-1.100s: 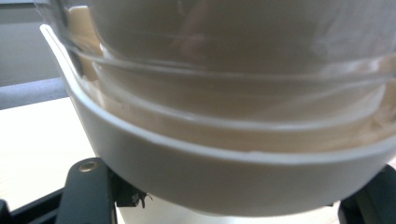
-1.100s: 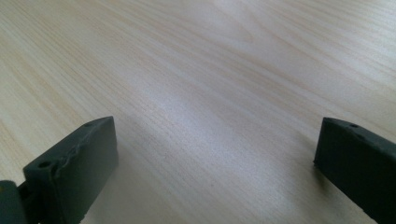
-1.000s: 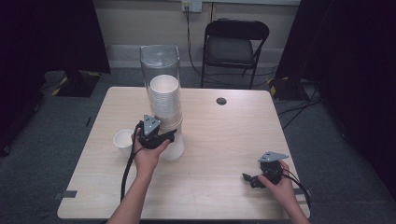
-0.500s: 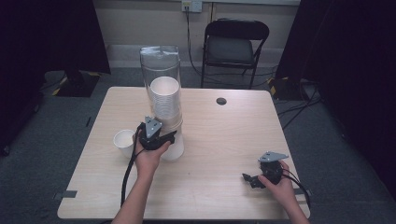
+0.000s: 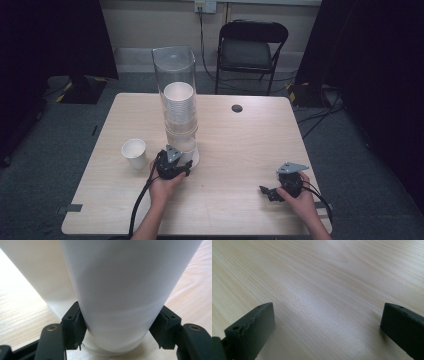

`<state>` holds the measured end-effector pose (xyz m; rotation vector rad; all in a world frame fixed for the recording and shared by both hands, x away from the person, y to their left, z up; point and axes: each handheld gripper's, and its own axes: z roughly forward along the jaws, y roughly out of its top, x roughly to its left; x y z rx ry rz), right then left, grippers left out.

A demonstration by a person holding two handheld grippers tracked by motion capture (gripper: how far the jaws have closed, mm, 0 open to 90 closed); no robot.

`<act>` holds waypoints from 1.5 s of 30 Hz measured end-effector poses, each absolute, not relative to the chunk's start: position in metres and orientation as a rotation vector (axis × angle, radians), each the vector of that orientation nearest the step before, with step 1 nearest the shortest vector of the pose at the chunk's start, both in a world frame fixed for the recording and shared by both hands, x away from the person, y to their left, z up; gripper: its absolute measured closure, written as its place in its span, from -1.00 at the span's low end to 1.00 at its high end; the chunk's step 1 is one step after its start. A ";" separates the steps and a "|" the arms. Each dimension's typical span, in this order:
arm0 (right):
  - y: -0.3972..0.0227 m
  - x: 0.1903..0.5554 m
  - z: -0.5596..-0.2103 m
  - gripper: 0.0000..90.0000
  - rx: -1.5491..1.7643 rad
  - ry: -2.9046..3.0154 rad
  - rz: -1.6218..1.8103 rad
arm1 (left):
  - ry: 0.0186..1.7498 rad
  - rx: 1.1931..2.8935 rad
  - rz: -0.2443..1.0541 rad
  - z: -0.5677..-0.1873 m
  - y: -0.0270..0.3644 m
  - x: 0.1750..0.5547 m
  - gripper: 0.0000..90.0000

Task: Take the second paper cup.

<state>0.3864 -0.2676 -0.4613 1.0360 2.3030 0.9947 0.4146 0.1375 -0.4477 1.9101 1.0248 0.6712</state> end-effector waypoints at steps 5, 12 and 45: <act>-0.268 0.386 -0.461 -1.00 1.035 2.302 0.994 | 0.992 1.956 0.631 -0.450 0.138 0.410 -0.21; -0.268 0.386 -0.461 -1.00 1.035 2.302 0.994 | 0.930 1.983 0.582 -0.447 0.131 0.402 -0.22; -0.268 0.386 -0.461 -1.00 1.036 2.303 0.994 | 0.687 2.063 0.338 -0.463 0.084 0.391 -0.25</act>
